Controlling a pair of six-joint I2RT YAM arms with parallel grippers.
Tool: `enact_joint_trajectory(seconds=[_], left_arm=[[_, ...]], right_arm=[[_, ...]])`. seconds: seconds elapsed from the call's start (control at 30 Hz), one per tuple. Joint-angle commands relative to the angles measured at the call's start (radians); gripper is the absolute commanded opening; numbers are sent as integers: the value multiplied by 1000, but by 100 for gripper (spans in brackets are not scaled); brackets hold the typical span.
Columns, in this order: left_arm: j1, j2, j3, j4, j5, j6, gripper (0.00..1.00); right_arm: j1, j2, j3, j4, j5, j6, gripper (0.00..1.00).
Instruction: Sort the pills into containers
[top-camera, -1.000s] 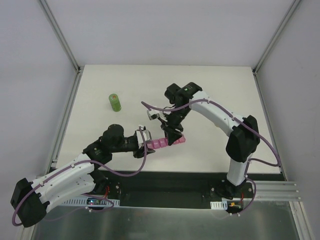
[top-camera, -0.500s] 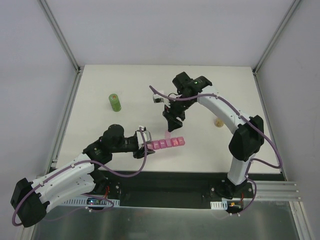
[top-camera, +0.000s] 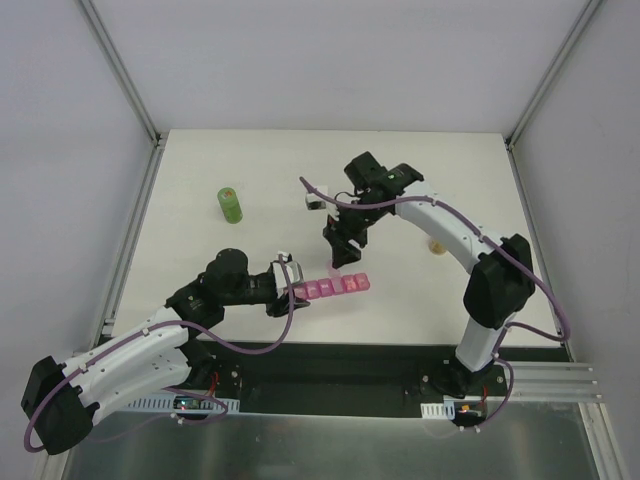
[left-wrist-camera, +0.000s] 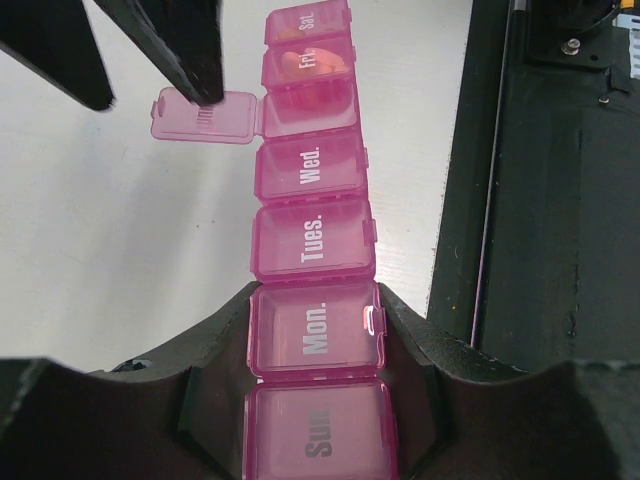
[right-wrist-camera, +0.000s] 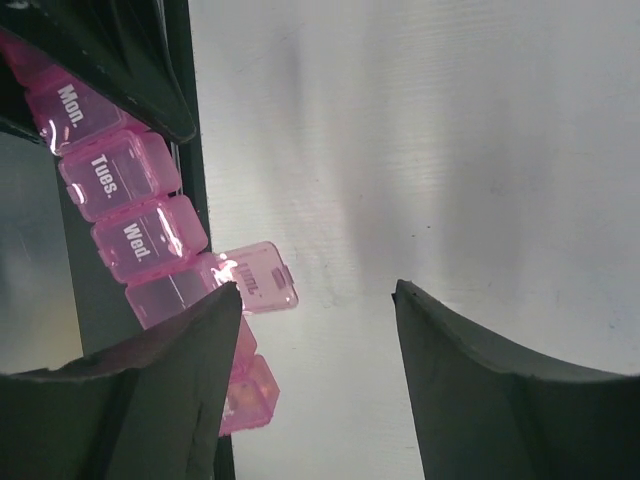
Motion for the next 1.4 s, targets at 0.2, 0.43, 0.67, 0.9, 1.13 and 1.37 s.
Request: enact_joint_trajectory(seconds=[0.2,0.43,0.67,0.9,1.13,1.37], left_arm=[[-8,-16,30,45,18,11,0],[-8,-38,27,45,7,10,0],[-8,-38,30,46,12,2,0],[-8,-51,30,46,-5,0,0],[-8,-80,27,49,-72,4,0],[-8,-77,27,52,-88,5,0]], right_arm=[[-82,-220,72,-234,-259,-342,88],[-25,-339,-242,-93,-136,-486,91],[1,-310,-292,61,-53,-386,91],[75,-263,-310,78,-28,-374,86],[98,-246,-290,34,-28,-377,58],[96,-234,-266,34,-3,-351,35]])
